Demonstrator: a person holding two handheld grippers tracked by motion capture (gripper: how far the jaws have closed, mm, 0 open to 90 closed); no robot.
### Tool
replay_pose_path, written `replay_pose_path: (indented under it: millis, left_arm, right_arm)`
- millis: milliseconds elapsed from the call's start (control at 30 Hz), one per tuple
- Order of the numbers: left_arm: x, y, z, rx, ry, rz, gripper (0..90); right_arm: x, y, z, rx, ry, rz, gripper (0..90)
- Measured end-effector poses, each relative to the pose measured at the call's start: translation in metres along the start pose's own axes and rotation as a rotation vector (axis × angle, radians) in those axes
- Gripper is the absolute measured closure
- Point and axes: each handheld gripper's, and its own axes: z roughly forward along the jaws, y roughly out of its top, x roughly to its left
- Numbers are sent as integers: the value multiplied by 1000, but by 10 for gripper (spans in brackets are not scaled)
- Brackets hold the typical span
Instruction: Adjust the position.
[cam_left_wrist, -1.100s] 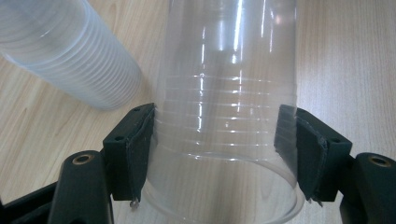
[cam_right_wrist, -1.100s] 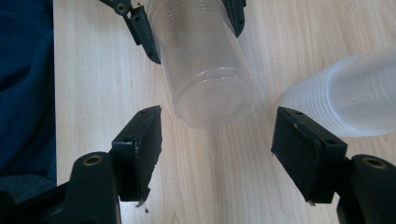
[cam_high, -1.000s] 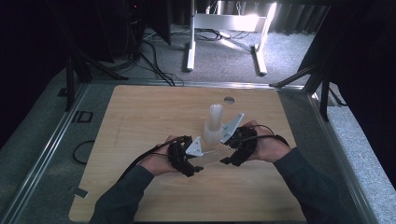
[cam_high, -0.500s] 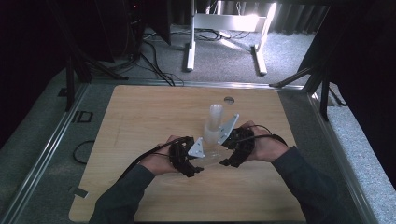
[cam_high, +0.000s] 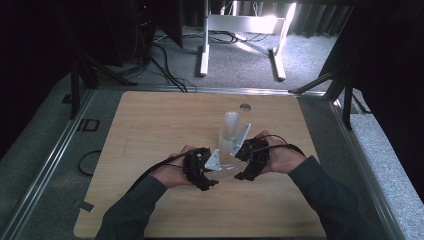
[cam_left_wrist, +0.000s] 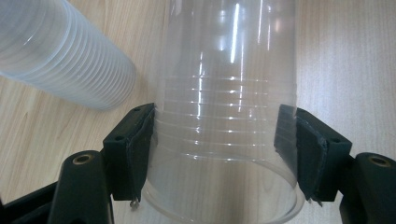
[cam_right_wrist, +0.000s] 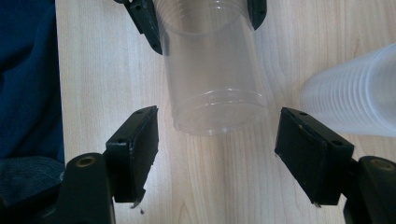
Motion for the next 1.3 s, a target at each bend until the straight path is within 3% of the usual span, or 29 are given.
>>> replay_pose_path:
  millis: [267,733,1300]
  left_arm:
    - [-3,1,2,15,11,13,306]
    - [-10,8,1,9,50,53,308]
    - [-9,9,1,10,53,58,307]
  right_arm:
    - [0,2,9,31,12,6,277]
    - [0,6,17,35,29,25,262]
    - [-1,8,24,39,46,15,386]
